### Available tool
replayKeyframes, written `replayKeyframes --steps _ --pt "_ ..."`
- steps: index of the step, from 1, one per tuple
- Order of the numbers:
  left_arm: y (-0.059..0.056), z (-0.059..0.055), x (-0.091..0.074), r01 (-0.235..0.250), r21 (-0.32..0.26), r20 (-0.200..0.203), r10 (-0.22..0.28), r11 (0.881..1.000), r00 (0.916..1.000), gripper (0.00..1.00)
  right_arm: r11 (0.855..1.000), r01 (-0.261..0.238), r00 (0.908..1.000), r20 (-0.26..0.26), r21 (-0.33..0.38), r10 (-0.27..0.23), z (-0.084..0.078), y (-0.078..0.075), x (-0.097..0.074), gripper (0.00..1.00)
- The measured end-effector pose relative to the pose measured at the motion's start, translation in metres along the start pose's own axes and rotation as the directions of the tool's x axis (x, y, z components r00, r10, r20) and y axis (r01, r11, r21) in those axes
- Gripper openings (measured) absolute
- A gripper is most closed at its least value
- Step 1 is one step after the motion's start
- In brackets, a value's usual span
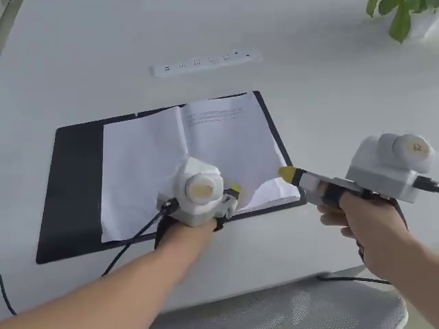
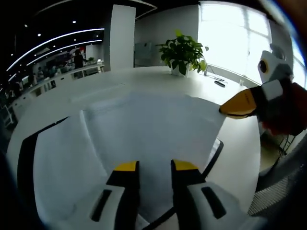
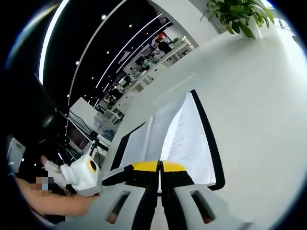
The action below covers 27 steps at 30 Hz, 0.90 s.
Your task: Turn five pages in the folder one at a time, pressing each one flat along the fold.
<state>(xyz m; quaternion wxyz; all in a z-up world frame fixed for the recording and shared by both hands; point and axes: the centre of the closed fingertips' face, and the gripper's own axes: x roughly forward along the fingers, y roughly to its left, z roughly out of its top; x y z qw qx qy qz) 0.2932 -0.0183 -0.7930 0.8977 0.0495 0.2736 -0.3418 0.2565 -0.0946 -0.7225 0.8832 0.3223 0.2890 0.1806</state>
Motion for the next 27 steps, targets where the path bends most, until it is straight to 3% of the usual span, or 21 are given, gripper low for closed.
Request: replayKeyframes --steps 8,16,20,27 --pt "0.042 0.014 -0.065 -0.031 -0.07 0.075 0.037 0.997 0.9965 0.23 0.987 -0.146 0.9891 0.012 -0.069 0.147 0.011 0.073 0.008 0.0" --pt "0.09 0.015 -0.128 -0.106 -0.136 0.129 0.123 0.985 0.984 0.23 0.96 -0.256 0.9667 -0.013 -0.118 0.256 0.003 0.133 0.026 0.0" --pt "0.11 0.01 -0.155 -0.142 -0.168 0.146 0.167 0.976 0.9751 0.23 0.944 -0.296 0.9551 -0.052 -0.145 0.292 -0.011 0.157 0.038 0.0" --pt "0.131 0.004 -0.189 -0.18 -0.208 0.169 0.216 0.961 0.9616 0.22 0.928 -0.33 0.9419 -0.125 -0.174 0.312 -0.038 0.182 0.06 0.0"
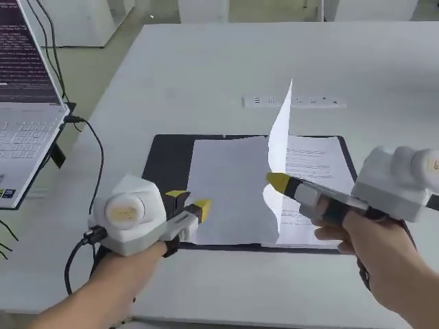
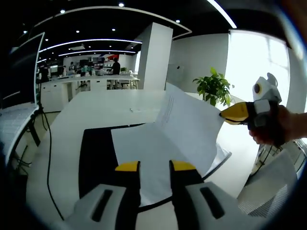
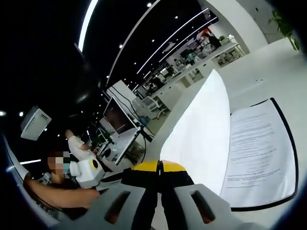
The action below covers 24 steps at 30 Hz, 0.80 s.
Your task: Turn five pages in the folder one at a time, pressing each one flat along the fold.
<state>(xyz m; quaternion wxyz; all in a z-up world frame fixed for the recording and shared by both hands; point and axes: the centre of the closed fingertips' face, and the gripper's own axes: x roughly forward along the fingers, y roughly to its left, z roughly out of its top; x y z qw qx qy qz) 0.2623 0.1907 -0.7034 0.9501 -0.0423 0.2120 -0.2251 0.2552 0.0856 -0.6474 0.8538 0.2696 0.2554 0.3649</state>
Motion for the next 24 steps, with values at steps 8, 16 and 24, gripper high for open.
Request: replayKeyframes --steps 8,16,24 --pt "0.02 0.004 -0.028 -0.031 -0.038 0.039 0.033 0.999 0.9987 0.23 1.0 -0.021 0.9964 -0.083 -0.014 0.02 -0.028 0.01 0.032 0.0" --pt "0.04 -0.004 -0.042 -0.07 -0.065 0.035 0.073 0.995 0.9967 0.22 1.0 -0.021 0.9861 -0.165 -0.008 0.02 -0.055 0.006 0.064 0.0" --pt "0.047 -0.014 -0.045 -0.087 -0.077 0.017 0.088 0.993 0.996 0.21 1.0 -0.009 0.9728 -0.232 -0.006 0.007 -0.079 -0.002 0.089 0.0"
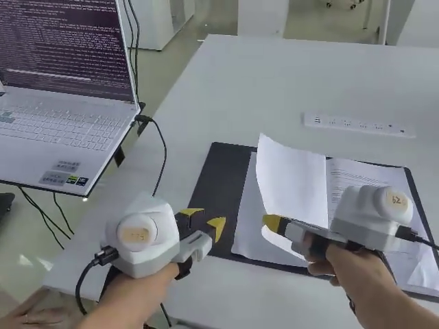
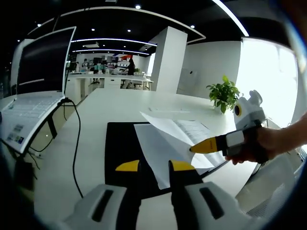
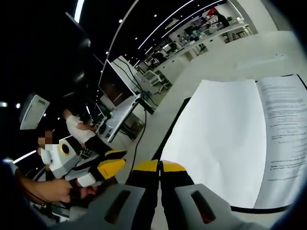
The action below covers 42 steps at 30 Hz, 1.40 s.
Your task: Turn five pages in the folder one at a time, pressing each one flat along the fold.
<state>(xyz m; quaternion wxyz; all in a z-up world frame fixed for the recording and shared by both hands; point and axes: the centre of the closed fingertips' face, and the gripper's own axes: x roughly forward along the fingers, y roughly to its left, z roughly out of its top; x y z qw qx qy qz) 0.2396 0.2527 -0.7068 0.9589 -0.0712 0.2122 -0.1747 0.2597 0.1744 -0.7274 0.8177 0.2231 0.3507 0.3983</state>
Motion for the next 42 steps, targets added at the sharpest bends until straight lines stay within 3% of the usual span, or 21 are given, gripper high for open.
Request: replayKeyframes --steps 13,29,38,42 --pt "-0.002 -0.011 0.001 0.002 0.005 -0.027 -0.002 1.0 0.9996 0.21 0.999 0.027 0.9966 -0.079 0.022 -0.025 -0.022 -0.014 0.032 0.0" --pt "0.002 -0.018 0.001 -0.004 -0.002 -0.052 0.004 1.0 0.9986 0.21 0.998 0.056 0.9855 -0.161 0.021 -0.052 -0.051 -0.027 0.052 0.0" --pt "0.0 -0.026 0.009 0.005 0.01 -0.083 -0.004 1.0 0.9965 0.21 0.998 0.055 0.9848 -0.166 0.01 -0.053 -0.059 -0.029 0.057 0.0" --pt "-0.003 -0.028 0.014 0.009 0.014 -0.091 -0.007 1.0 0.9958 0.2 0.998 0.04 0.9864 -0.161 0.042 -0.033 -0.062 -0.027 0.057 0.1"
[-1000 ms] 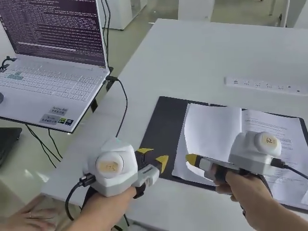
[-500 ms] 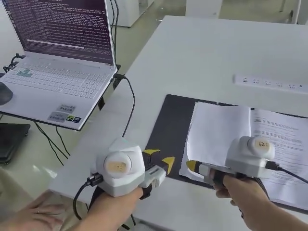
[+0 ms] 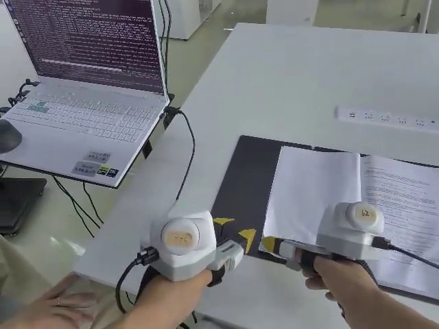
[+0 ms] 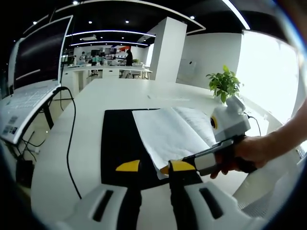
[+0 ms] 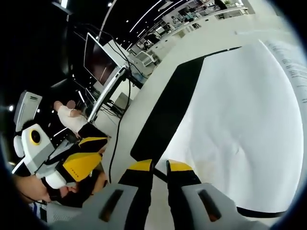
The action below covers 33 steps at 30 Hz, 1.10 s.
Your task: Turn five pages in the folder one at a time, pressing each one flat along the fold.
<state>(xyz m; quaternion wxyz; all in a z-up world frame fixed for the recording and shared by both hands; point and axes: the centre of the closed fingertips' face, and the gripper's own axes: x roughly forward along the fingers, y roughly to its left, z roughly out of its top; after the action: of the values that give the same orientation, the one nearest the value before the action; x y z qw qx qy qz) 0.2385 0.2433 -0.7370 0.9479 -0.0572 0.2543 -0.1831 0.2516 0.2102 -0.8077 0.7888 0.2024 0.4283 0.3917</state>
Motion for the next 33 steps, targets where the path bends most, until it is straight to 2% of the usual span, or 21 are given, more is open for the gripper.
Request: replayKeyframes --steps 5,8,13,16,19,20,22,28,33 --pt "-0.004 -0.005 0.012 0.009 0.02 -0.023 -0.009 1.0 0.9997 0.2 1.0 -0.019 0.9996 0.02 0.018 0.019 -0.001 0.0 -0.01 0.12" --pt "-0.012 -0.009 0.024 0.031 0.045 -0.049 -0.028 0.998 0.9984 0.19 0.999 -0.022 0.9974 0.07 0.037 0.019 0.007 -0.004 -0.024 0.11" --pt "-0.031 -0.021 0.047 0.095 0.112 -0.111 -0.083 0.989 0.9903 0.19 0.997 0.007 0.9906 0.136 0.076 -0.018 0.022 -0.029 -0.051 0.08" --pt "-0.041 -0.031 0.064 0.122 0.18 -0.157 -0.094 0.976 0.9831 0.19 0.994 0.027 0.9851 0.167 0.102 -0.044 0.03 -0.045 -0.066 0.08" --pt "-0.042 -0.04 0.078 0.113 0.234 -0.184 -0.07 0.966 0.9804 0.2 0.992 0.047 0.9795 0.189 0.115 -0.069 0.038 -0.059 -0.079 0.08" --pt "-0.043 -0.042 0.082 0.11 0.236 -0.194 -0.064 0.966 0.979 0.2 0.991 0.052 0.9764 0.202 0.127 -0.077 0.041 -0.064 -0.083 0.08" --pt "-0.045 -0.041 0.084 0.101 0.246 -0.182 -0.057 0.964 0.9816 0.21 0.988 0.057 0.9722 0.217 0.14 -0.087 0.046 -0.07 -0.089 0.08" --pt "-0.042 -0.047 0.093 0.064 0.238 -0.199 -0.016 0.969 0.9799 0.2 0.985 0.064 0.9644 0.244 0.161 -0.102 0.061 -0.088 -0.099 0.07" --pt "-0.04 -0.053 0.092 0.045 0.232 -0.198 0.002 0.972 0.9802 0.19 0.983 0.06 0.9597 0.261 0.174 -0.104 0.072 -0.093 -0.104 0.06"
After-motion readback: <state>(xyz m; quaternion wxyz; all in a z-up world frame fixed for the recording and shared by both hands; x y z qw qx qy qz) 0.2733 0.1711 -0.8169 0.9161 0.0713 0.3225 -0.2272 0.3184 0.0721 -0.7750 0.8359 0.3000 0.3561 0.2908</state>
